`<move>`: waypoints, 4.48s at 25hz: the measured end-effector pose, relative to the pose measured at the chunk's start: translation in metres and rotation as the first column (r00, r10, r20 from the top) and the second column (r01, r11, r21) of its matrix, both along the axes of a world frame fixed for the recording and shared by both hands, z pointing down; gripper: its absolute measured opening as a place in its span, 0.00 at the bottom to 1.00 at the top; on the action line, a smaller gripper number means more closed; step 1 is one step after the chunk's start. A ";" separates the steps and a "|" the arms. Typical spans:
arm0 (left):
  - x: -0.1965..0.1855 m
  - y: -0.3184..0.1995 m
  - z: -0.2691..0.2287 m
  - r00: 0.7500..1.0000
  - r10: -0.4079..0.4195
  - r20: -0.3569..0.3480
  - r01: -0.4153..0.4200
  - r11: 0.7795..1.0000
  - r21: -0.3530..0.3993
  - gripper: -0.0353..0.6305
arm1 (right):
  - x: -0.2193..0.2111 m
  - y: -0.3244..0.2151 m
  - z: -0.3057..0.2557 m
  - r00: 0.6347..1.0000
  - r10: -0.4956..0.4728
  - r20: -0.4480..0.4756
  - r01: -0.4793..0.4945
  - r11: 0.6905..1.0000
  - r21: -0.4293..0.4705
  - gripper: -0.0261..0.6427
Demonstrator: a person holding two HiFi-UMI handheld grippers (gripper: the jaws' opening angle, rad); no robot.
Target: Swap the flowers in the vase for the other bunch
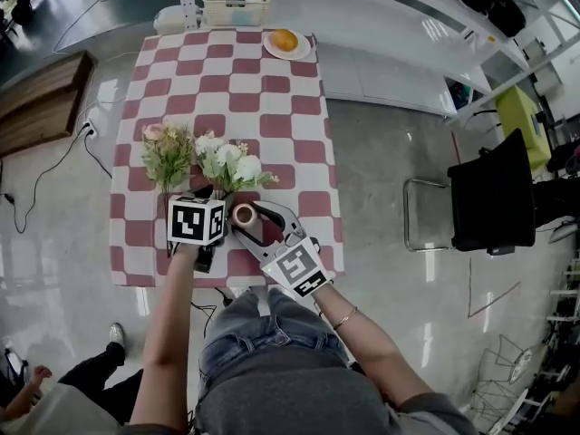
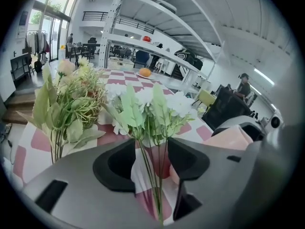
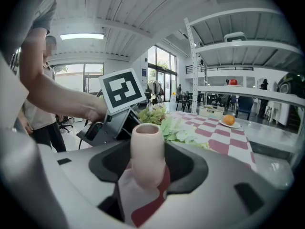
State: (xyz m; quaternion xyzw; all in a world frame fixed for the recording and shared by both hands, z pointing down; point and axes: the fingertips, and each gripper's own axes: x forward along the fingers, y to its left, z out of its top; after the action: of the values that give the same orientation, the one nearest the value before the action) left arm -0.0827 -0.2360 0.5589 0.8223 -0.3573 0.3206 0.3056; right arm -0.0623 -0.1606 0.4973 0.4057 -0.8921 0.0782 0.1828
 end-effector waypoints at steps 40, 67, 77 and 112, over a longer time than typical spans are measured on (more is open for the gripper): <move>-0.003 0.001 -0.031 0.999 -0.026 -0.037 0.030 0.995 0.091 0.11 | 0.002 0.001 0.001 1.000 0.001 -0.005 -0.001 1.000 -0.006 0.39; 0.010 0.007 -0.209 0.939 -0.045 -0.340 0.203 0.871 0.446 0.11 | 0.001 0.002 0.002 1.000 -0.018 -0.009 0.018 1.000 -0.007 0.39; 0.020 0.008 -0.256 0.912 -0.032 -0.408 0.262 0.811 0.523 0.11 | 0.000 0.003 0.003 0.999 -0.030 -0.015 0.030 1.000 -0.008 0.39; 0.040 -0.022 -0.232 0.898 -0.053 -0.437 0.337 0.723 0.604 0.11 | 0.001 0.001 0.003 1.000 -0.027 -0.012 0.026 0.999 -0.020 0.39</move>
State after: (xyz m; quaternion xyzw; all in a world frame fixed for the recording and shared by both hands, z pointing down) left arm -0.0424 -0.2577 0.3273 0.8797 -0.4658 -0.0332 0.0894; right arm -0.0609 -0.1595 0.5007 0.3924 -0.8954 0.0822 0.1935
